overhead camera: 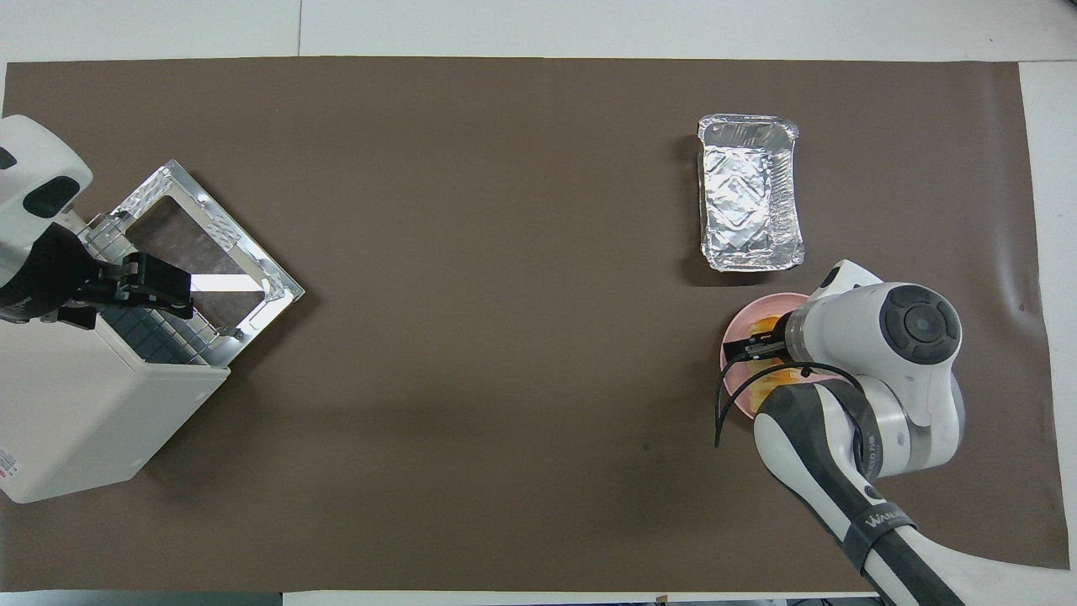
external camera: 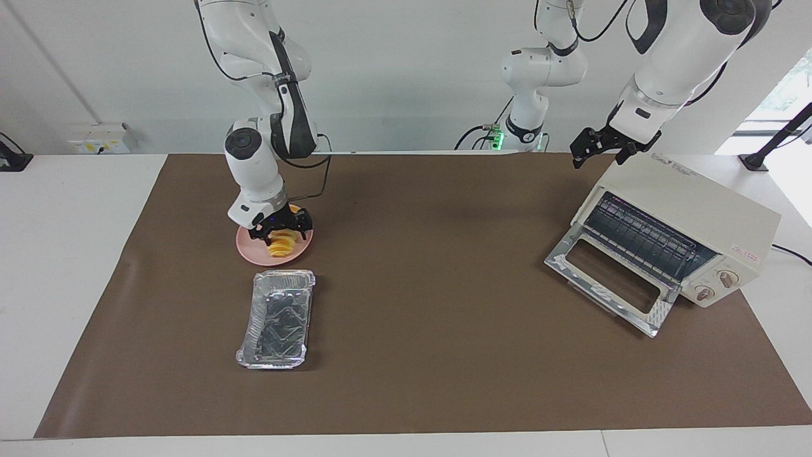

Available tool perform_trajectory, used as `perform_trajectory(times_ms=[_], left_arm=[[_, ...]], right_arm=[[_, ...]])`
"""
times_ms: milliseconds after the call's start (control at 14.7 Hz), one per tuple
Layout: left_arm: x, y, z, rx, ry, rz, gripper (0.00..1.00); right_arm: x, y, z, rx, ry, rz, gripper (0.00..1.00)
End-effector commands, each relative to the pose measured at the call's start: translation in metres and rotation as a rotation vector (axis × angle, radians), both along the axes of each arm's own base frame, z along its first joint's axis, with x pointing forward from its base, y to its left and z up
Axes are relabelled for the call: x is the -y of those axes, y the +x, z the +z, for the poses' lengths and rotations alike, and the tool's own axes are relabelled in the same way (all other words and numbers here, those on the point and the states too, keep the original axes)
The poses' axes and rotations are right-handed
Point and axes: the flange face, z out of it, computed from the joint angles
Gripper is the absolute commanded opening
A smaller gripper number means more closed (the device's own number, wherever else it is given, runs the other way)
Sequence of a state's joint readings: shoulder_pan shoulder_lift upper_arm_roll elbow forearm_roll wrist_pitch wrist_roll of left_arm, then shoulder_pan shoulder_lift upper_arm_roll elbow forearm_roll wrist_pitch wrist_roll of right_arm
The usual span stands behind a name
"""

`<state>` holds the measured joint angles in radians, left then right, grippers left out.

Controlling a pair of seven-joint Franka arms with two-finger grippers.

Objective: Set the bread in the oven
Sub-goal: 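Grasp the orange bread slices with the right gripper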

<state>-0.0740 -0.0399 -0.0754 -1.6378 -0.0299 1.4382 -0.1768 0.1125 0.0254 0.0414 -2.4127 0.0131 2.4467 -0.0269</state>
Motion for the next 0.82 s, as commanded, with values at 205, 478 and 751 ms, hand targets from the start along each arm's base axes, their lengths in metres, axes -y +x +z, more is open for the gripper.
perform_trajectory(times_ms=[205, 478, 751], left_arm=[[-0.0025, -0.0059, 0.0036, -0.001, 0.016, -0.002, 1.00], [-0.0025, -0.0059, 0.0036, -0.001, 0.017, 0.000, 1.00], [-0.0025, -0.0059, 0.0036, -0.001, 0.016, -0.002, 1.00]], right_arm=[[-0.0001, -0.0025, -0.0048, -0.004, 0.001, 0.020, 0.00], [-0.0002, -0.0021, -0.0036, -0.018, -0.001, 0.009, 0.00], [0.0000, 0.0009, 0.0016, -0.030, -0.002, 0.030, 0.00]])
